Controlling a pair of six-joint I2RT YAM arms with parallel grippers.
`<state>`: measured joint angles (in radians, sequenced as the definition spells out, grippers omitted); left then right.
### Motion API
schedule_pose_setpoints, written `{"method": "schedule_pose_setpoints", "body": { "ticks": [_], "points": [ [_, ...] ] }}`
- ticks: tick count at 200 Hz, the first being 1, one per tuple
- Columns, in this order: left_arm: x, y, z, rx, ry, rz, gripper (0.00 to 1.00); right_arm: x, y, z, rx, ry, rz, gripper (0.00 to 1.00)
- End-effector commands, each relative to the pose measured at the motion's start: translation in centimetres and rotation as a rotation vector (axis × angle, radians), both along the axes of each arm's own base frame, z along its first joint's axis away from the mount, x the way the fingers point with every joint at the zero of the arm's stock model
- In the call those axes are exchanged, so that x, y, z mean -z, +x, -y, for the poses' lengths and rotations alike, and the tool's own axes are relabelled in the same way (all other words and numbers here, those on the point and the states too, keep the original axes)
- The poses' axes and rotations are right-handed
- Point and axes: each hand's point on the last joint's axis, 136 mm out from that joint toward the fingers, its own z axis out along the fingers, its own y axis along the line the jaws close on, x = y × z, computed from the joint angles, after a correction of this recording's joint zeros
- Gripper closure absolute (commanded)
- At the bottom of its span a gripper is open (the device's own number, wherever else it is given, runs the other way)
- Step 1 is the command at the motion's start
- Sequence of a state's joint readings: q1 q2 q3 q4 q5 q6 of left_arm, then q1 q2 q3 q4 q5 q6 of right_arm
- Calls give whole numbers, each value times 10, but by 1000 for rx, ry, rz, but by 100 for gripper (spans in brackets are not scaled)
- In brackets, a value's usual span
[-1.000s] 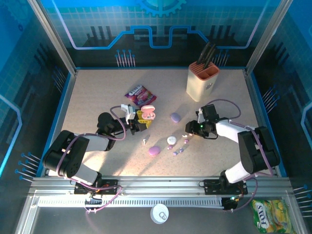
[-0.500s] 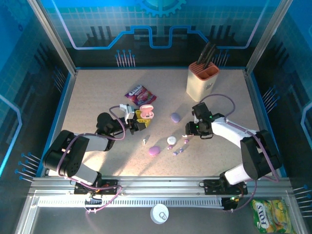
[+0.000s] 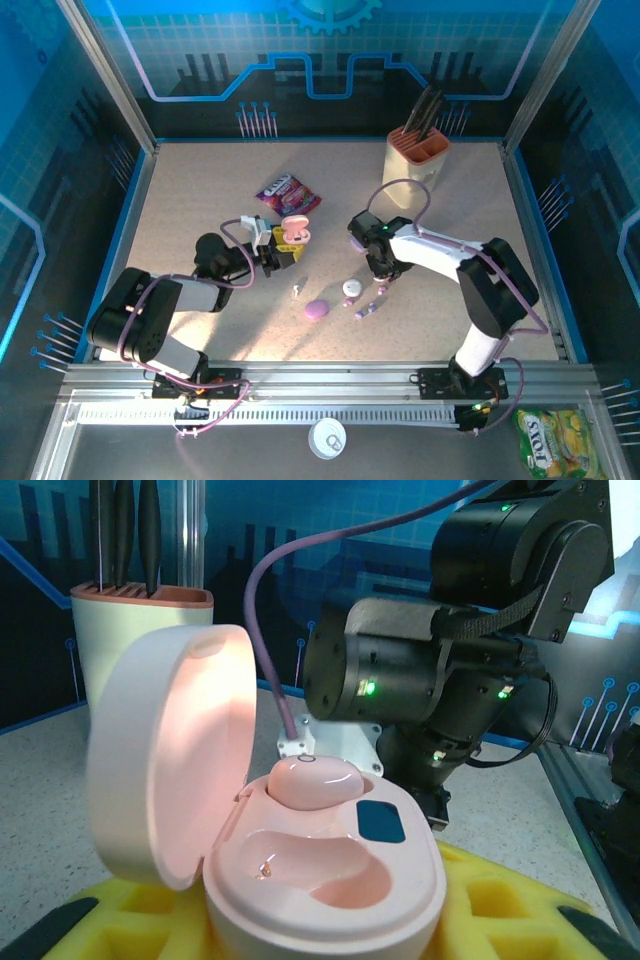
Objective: Insert wireless bluetooth earbuds into charging case
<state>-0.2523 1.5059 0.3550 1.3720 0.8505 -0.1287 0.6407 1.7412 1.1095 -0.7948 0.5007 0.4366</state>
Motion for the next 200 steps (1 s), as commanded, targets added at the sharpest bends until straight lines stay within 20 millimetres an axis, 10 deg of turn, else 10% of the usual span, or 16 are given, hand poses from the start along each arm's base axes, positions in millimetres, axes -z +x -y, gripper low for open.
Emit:
{"method": "schedule_pose_setpoints", "body": {
  "ticks": [1,200],
  "points": [
    [-7,-4,-4,-6,0,56,64,1,-8,7,-27,-104,-55,67],
    [-8,-7,-5,1,-1,57,64,30,-11,-1,-72,-180,-189,74]
  ]
}}
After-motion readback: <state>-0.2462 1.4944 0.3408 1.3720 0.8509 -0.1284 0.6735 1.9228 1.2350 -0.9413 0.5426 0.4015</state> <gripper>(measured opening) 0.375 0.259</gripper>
